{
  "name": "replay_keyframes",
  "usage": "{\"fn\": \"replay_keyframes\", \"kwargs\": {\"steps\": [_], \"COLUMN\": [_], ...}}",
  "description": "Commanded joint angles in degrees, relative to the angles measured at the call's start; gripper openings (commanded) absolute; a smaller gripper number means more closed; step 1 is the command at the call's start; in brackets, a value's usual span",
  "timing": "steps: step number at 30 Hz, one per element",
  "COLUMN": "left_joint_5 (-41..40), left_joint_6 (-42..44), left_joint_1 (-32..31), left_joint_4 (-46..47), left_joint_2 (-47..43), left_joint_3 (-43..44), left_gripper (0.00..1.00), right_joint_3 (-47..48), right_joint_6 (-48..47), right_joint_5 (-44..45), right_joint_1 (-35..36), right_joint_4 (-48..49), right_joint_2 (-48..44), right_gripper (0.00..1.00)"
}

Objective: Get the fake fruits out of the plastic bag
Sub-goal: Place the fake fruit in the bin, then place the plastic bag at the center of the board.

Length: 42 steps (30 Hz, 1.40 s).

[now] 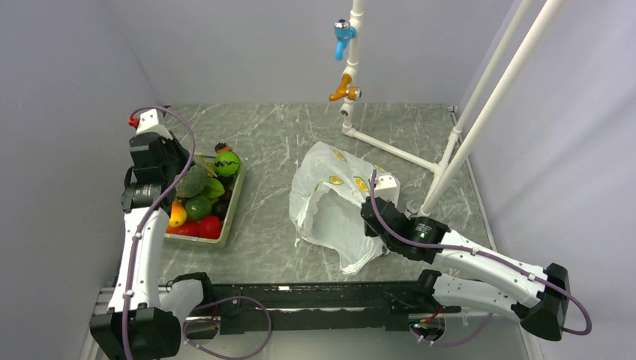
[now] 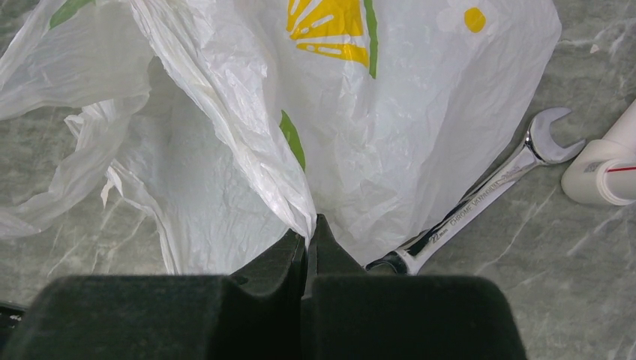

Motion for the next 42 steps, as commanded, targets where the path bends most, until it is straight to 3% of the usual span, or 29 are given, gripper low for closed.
{"fn": "replay_keyframes", "kwargs": {"steps": [1, 3, 9, 21, 25, 28, 37, 42], "left_joint_5": [-1.45, -2.32, -2.11, -2.48, -6.93, -5.22, 22.33, 30.10], "left_joint_6": [1.41, 1.41, 1.65, 4.65, 6.57, 5.72, -2.67, -9.94], "left_joint_1": [-0.35, -0.34, -0.34, -0.58, -1.74, -2.14, -2.10, -2.10], "left_joint_4": [2.13, 0.71, 0.82, 3.95, 5.29, 4.17, -8.23, -10.04], "left_joint_2": [0.15, 0.96, 1.13, -4.92, -9.98, -14.14, -27.40, -34.79], "left_joint_3": [0.57, 1.47, 1.52, -1.02, -2.73, -4.22, -8.24, -11.33], "left_gripper": [0.07, 0.16, 0.57, 0.99, 0.99, 0.99, 0.99, 1.00], "right_joint_3": [1.82, 1.55, 1.24, 3.09, 3.87, 4.80, 5.69, 5.70], "right_joint_6": [0.14, 0.36, 1.15, 0.97, -0.10, -0.84, -3.63, -5.86], "right_joint_5": [-0.59, -0.67, -0.99, -1.66, -1.75, -1.83, -2.10, -4.62], "right_joint_1": [-0.16, -0.17, -0.11, -0.16, -0.17, -0.17, -0.12, -0.15], "right_joint_4": [1.29, 0.94, 0.98, -0.27, -0.39, -0.19, 1.80, 3.05], "right_joint_2": [-0.44, -0.69, -0.75, -0.08, -0.44, 0.14, 2.24, 1.49], "right_gripper": [0.00, 0.00, 0.00, 0.00, 0.00, 0.00, 0.00, 0.31]}}
